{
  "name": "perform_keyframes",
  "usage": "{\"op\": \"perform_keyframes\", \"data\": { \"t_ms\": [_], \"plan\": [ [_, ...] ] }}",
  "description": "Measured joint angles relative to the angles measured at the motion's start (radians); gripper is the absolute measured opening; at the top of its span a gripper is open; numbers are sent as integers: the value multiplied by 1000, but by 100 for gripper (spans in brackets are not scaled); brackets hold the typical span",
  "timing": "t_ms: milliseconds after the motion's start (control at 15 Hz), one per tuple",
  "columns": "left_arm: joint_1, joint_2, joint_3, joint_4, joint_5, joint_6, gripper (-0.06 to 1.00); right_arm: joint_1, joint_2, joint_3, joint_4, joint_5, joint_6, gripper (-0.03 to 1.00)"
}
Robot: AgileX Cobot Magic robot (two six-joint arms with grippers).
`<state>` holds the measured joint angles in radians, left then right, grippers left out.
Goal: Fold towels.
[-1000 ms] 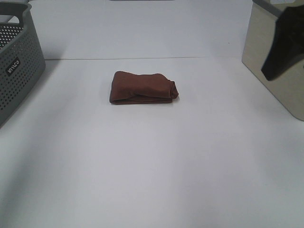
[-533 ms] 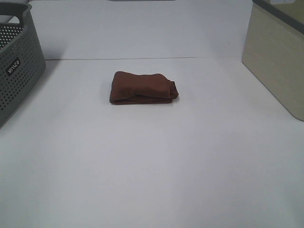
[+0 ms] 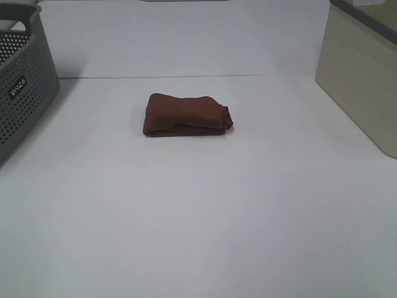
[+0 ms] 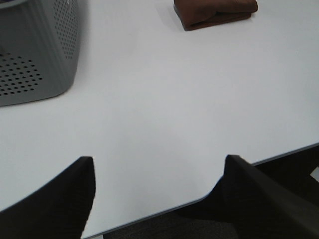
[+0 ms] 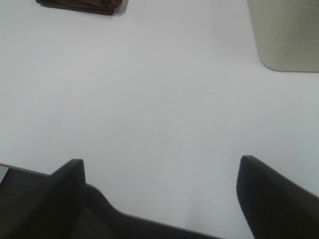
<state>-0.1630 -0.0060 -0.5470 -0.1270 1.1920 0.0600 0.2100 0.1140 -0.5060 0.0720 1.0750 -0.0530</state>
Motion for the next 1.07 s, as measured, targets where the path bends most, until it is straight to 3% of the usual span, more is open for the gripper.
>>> {"op": "perform_keyframes", "data": {
  "t_ms": [400,1067],
  "plan": [
    [0,0,45,-42,-126,72,69,0,-6,1,-36,-1,4,78],
    [12,0,47,-42,-135,72,69,0,-6,1,-38,-1,7,78]
  ]
}}
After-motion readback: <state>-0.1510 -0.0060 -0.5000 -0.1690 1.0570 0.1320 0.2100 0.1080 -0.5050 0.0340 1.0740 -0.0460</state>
